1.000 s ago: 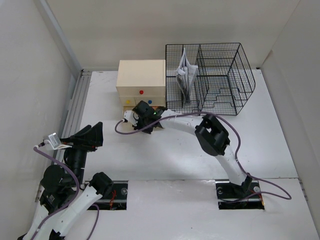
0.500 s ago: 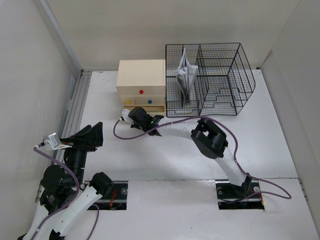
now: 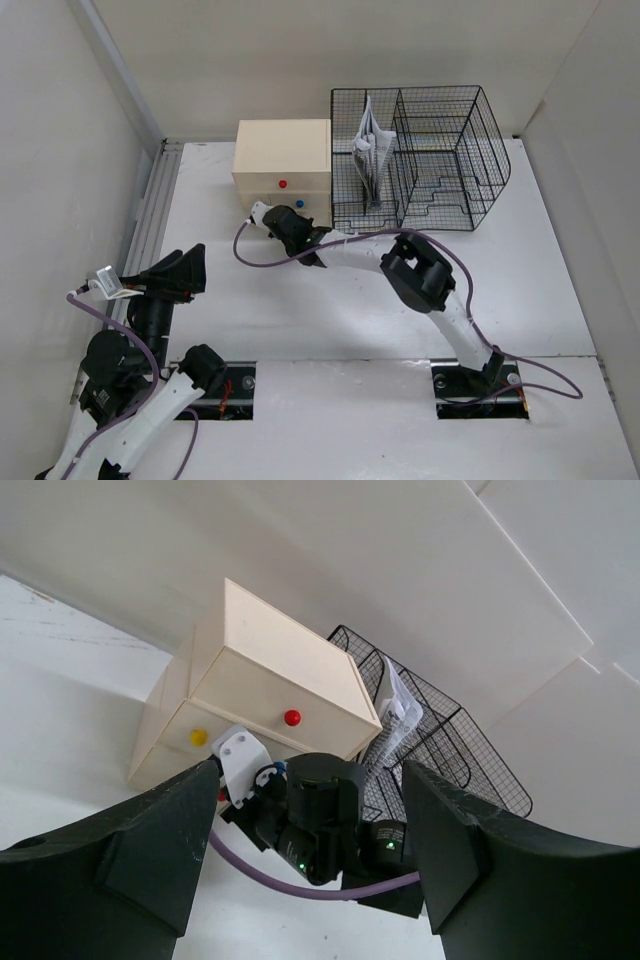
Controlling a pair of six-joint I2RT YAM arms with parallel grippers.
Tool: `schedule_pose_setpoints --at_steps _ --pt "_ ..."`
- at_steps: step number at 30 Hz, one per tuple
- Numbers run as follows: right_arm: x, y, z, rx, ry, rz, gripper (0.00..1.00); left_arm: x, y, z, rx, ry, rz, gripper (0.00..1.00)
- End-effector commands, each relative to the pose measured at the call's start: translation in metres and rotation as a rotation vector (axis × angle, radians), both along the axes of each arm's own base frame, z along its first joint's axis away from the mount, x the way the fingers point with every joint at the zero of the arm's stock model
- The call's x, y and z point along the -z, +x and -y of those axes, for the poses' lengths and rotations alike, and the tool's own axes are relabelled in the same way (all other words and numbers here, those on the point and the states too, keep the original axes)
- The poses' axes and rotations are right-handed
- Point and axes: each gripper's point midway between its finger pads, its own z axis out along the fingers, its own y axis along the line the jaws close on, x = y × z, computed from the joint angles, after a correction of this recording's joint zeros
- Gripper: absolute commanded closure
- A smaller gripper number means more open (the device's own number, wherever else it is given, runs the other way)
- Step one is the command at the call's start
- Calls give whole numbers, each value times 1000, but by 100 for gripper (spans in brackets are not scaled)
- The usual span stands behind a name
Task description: Organize the desk
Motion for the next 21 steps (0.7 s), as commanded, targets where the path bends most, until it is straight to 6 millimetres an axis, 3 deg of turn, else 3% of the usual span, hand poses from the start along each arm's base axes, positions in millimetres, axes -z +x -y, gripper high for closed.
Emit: schedule_pose_setpoints --at_steps 1,4,7,8,10,11,12,13,14,15,16,17,18,19,20,21 --pt "-25 24 12 93 21 117 100 -15 -8 -11 -18 -43 67 29" --pt "-21 26 18 102 12 112 100 -15 -8 -11 -18 -43 67 29" --pt "-40 20 12 55 67 102 100 -16 -10 -12 -18 -49 74 29" --pt "-46 14 -6 -46 114 60 100 -16 -10 -12 -18 -49 74 29" --pt "-33 -21 -18 -262 69 -114 100 -16 -10 -12 -18 -49 74 29" --pt "-54 -43 -28 -414 82 -171 99 -16 -10 -12 -18 -49 74 29" --pt "-57 -89 -55 -716 144 -329 85 -16 -10 -12 -18 -49 74 29" --pt "-48 -127 -43 -824 104 -493 51 -16 -10 -12 -18 -49 74 29" --pt "-70 -144 -51 -939 129 -521 44 -16 -10 -12 -18 -49 74 29" --pt "-85 -175 -56 -1076 192 -612 38 -16 -10 -11 -9 -47 76 28" --pt "-88 -197 -43 -1102 183 -724 35 -16 -10 -11 -9 -47 76 28" --pt "-114 -197 -46 -1160 203 -702 30 -16 -11 -9 0 -45 78 25" --pt "-124 -203 -45 -1182 221 -718 11 -19 -11 -9 0 -52 86 15" --pt "-142 -200 -46 -1134 294 -735 0 -19 -12 -7 10 -40 90 8" --pt "-162 -186 -50 -1145 318 -634 0 -19 -12 -7 10 -40 90 0" --pt "-189 -184 -43 -1014 436 -644 0 -17 -8 -2 19 -29 83 0"
